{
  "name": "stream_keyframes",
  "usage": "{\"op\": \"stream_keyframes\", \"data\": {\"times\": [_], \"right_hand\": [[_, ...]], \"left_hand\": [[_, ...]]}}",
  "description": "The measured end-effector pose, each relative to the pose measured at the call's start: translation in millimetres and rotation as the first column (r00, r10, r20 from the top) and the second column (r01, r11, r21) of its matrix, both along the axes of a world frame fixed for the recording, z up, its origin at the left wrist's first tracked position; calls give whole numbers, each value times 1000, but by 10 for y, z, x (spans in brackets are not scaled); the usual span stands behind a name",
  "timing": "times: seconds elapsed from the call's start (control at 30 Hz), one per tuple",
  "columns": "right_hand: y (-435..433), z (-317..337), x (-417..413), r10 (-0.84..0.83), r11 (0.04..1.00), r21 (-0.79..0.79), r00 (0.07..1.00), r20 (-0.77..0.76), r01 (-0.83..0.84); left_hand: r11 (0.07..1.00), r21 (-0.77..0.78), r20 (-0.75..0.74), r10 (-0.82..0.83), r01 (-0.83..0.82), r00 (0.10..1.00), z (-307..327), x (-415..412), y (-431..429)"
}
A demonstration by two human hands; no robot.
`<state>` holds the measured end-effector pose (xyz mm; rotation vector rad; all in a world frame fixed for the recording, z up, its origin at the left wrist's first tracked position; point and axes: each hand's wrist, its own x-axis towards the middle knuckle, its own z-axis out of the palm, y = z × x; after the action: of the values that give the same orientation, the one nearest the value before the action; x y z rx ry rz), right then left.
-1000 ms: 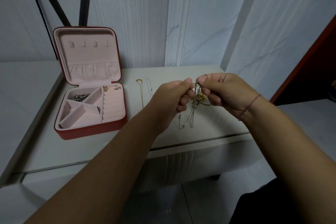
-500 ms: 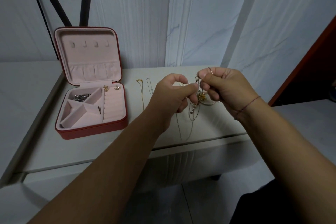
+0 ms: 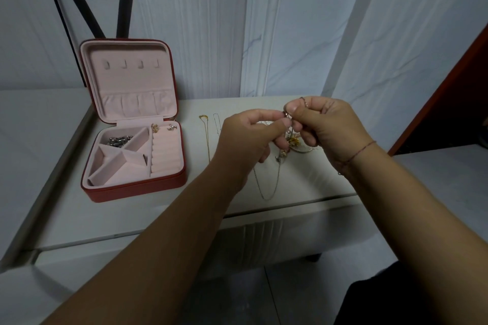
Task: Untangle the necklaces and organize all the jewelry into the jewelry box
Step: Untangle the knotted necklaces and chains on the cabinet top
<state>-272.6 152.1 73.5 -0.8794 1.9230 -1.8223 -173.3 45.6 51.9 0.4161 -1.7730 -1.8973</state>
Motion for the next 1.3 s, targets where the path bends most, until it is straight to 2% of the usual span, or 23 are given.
{"op": "stream_keyframes", "data": {"times": [0.07,0.13,0.23,0.3,0.53,0.77,0.9,1.03,1.1,1.2,1.3], "right_hand": [[-3,-5,2,4,1000,-3,1000,-3,-4],[-18,-16,13,9,1000,-9,1000,4,-9],[-48,-30,26,0,1000,-12,999,44,1],[-56,-31,28,2,1000,-8,998,59,-2],[-63,-28,39,37,999,-37,995,94,-34],[-71,-38,59,105,994,-32,985,140,-102],[-65,-20,79,133,991,0,978,163,-135],[-63,-46,30,177,984,-55,944,279,-169],[-64,-60,1,183,983,-91,916,356,-161],[-55,-57,-18,162,986,-93,900,406,-135],[-37,-55,-46,146,989,-77,905,399,-125]], "left_hand": [[998,-38,-16,46,-47,999,-12,-9,3],[976,-162,-55,141,-148,989,-43,-29,16],[852,-413,-175,273,-322,946,-104,-60,60],[775,-493,-238,317,-395,918,-148,-82,62],[619,-594,-353,373,-514,858,-221,-113,52],[585,-602,-364,403,-543,839,-230,-108,72],[611,-598,-315,415,-518,853,-236,-121,60],[721,-547,-232,357,-425,905,-197,-125,47],[817,-450,-154,327,-361,932,-163,-116,50],[961,-200,-19,194,-193,981,-123,-81,46],[996,-15,85,90,-89,992,-91,-79,16]]}}
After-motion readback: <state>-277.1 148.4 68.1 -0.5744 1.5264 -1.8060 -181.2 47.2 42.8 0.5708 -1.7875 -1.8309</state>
